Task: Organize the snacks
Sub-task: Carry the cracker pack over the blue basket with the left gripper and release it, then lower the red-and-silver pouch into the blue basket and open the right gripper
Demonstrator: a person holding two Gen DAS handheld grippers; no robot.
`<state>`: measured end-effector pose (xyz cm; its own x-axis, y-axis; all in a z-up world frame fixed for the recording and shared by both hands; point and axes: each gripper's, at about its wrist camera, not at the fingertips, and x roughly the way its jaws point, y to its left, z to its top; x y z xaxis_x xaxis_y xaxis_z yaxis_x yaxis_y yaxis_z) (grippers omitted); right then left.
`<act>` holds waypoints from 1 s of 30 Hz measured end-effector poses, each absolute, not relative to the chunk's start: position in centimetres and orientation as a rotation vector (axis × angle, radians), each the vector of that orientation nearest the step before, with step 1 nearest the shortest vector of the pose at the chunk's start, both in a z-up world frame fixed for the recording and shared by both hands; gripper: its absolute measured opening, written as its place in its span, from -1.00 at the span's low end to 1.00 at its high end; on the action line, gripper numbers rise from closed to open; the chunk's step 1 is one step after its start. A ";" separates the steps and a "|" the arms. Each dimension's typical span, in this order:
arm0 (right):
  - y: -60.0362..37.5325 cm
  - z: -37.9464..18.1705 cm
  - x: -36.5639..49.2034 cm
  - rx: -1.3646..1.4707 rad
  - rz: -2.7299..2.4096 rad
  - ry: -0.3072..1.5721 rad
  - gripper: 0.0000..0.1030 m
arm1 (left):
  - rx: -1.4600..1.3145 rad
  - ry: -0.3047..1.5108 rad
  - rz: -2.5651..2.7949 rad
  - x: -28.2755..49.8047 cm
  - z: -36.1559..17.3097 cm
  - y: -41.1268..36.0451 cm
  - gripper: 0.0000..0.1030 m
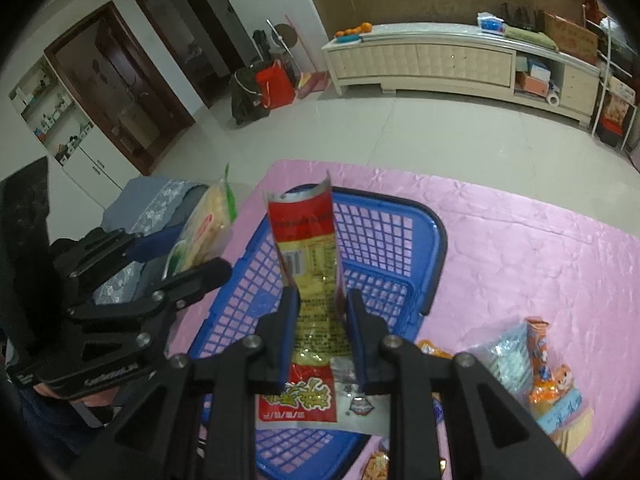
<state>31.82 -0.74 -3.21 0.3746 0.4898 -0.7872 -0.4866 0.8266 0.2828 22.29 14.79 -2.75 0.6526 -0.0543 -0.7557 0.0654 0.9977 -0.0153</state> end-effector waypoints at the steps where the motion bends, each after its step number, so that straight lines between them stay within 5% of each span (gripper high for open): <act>1: -0.5 -3.3 32.0 -0.006 0.622 1.011 -0.45 | 0.011 0.860 -0.070 22.6 -2.8 14.8 0.00; 14: 0.0 -3.7 32.8 -0.036 0.546 1.005 -0.45 | -0.024 0.921 -0.106 25.4 -5.3 14.4 0.01; 18: -0.2 -3.4 32.9 -0.036 0.541 0.987 -0.45 | -0.027 0.914 -0.117 25.9 -5.5 14.3 0.45; 30: 0.0 -2.1 32.4 -0.063 0.549 0.962 -0.45 | 0.018 0.899 -0.109 24.3 -4.3 14.3 0.50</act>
